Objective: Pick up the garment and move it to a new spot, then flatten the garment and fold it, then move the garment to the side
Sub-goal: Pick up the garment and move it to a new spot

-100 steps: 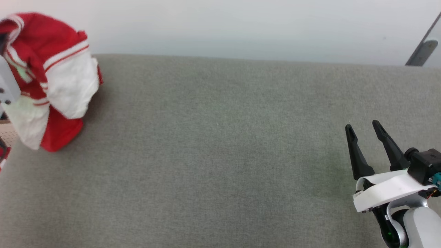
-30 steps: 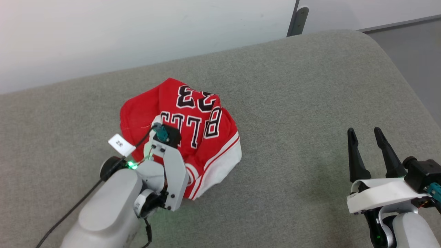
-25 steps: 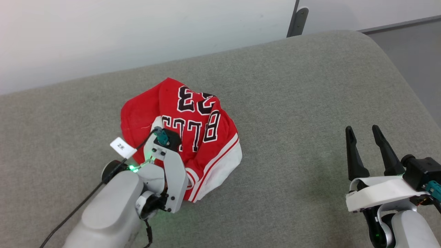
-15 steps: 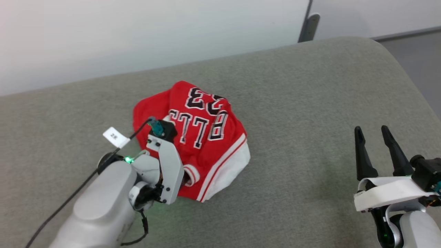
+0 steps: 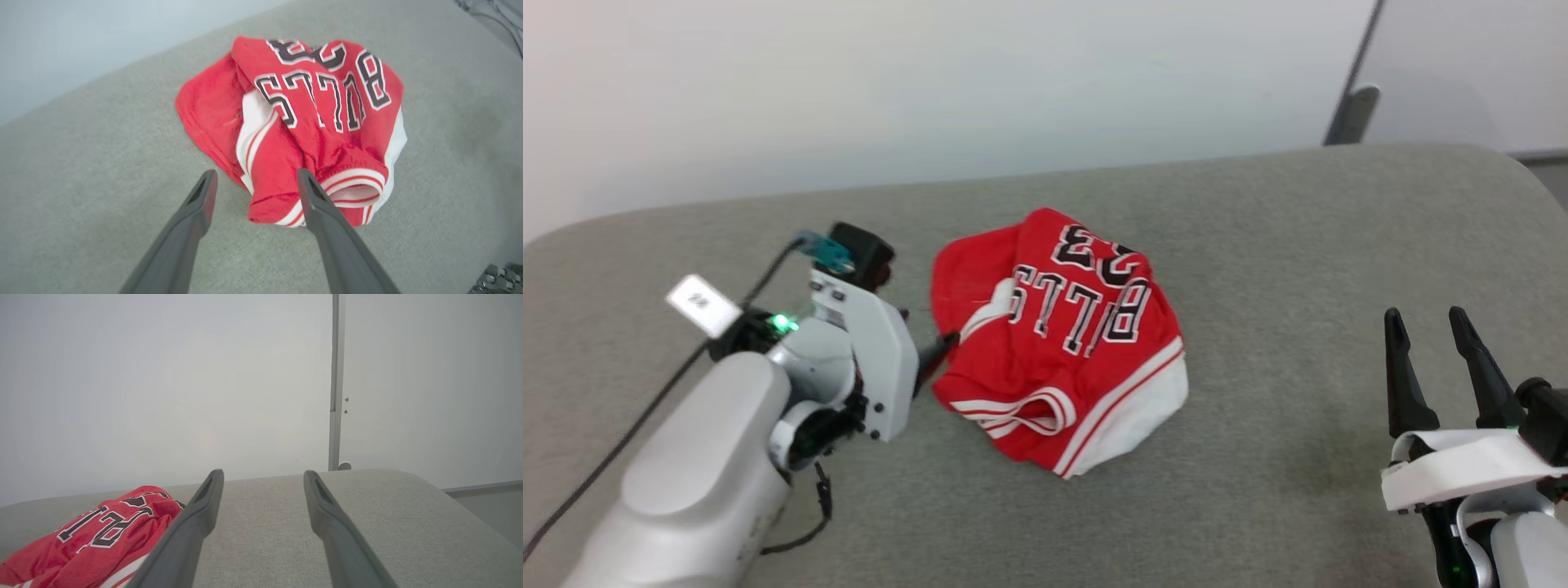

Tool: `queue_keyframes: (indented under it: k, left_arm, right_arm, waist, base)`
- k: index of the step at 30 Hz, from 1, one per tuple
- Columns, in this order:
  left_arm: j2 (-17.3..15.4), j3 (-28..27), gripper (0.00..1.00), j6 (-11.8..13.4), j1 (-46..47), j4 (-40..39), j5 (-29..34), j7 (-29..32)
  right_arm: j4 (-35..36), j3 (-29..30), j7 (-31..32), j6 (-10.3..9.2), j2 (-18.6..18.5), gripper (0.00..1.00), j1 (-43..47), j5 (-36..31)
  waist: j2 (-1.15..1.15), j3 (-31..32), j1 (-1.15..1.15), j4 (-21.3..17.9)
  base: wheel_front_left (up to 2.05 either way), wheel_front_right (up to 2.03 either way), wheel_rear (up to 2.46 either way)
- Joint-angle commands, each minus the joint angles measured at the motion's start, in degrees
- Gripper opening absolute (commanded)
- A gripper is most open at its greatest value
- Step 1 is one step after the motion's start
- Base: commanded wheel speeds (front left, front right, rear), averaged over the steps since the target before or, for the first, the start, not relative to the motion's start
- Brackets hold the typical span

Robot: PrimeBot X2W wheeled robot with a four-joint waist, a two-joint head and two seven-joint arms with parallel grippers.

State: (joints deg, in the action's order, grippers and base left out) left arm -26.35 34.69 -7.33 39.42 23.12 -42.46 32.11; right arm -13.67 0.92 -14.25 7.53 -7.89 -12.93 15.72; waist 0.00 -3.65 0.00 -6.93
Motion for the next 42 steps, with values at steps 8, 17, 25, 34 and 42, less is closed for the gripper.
queue_keyframes:
  k: [8,17,25,34,42]
  left_arm:
    - [-3.5,-6.1,1.0,1.3,-4.9,-2.7,1.4,-16.6]
    - [-7.2,-12.4,1.0,3.0,-13.3,-2.0,-0.4,-29.3]
    - [-7.7,-15.4,1.0,4.4,-20.3,-2.4,-2.3,-35.7]
    - [-7.8,-18.0,1.0,5.3,-24.1,-3.7,-3.9,-40.0]
    - [-8.2,-19.3,1.0,6.1,-26.5,-5.2,-4.3,-42.3]
  right_arm:
    - [1.0,1.0,0.9,-0.08,-0.5,1.0,2.3,-0.6]
    - [1.0,1.7,0.8,-0.08,-1.5,1.0,3.5,-0.2]
    - [1.5,3.2,0.8,-0.08,-1.6,1.0,5.3,-0.3]
    - [1.9,3.8,1.2,-0.08,-1.2,1.0,6.0,-1.1]
    - [2.3,4.1,1.6,-0.08,-0.9,1.0,6.5,-1.4]
  waist:
    - [0.0,4.0,0.0,6.5]
    - [0.0,5.2,0.0,9.2]
    - [0.0,6.0,0.0,11.2]
    - [0.0,6.2,0.0,11.7]
    - [0.0,6.0,0.0,11.8]
  base:
    - [0.0,0.0,0.0]
    - [0.0,0.0,0.0]
    - [0.0,0.0,0.0]
    - [0.0,0.0,0.0]
    - [0.0,0.0,0.0]
